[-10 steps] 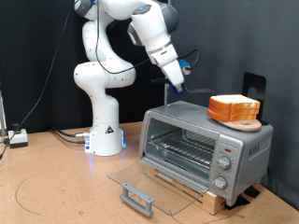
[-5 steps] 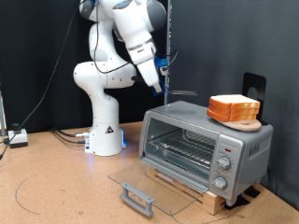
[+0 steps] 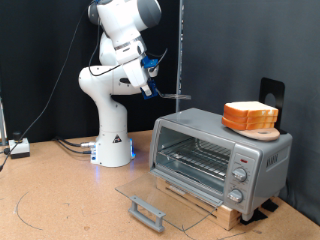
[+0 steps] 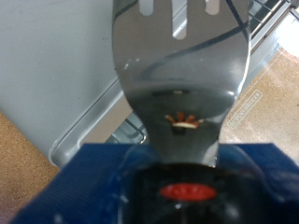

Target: Make a piece of toast with the oven

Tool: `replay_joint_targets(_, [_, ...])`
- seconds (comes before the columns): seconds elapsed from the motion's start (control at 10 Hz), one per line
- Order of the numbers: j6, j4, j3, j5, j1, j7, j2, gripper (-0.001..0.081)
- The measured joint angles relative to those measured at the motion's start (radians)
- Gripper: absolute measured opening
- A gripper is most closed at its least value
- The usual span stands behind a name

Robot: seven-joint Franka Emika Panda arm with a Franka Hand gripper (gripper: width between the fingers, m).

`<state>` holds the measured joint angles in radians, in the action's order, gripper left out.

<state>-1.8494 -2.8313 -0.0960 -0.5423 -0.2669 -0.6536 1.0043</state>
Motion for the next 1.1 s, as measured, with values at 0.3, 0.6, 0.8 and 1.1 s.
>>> replay_joint_targets(0.3, [-0.016,0.012,-0.001,-0.001,0.001,-0.038,-0.026,0.0394])
replay_joint_targets(0.6, [-0.096,0.033,-0.008,-0.002,0.002,-0.083,-0.149,0.0394])
replay_joint_targets(0.8, [-0.154,0.064,-0.009,-0.035,0.012,-0.125,-0.251,0.0394])
replay_joint_targets(1.1, [-0.191,0.109,-0.011,-0.064,0.025,-0.134,-0.349,0.0394])
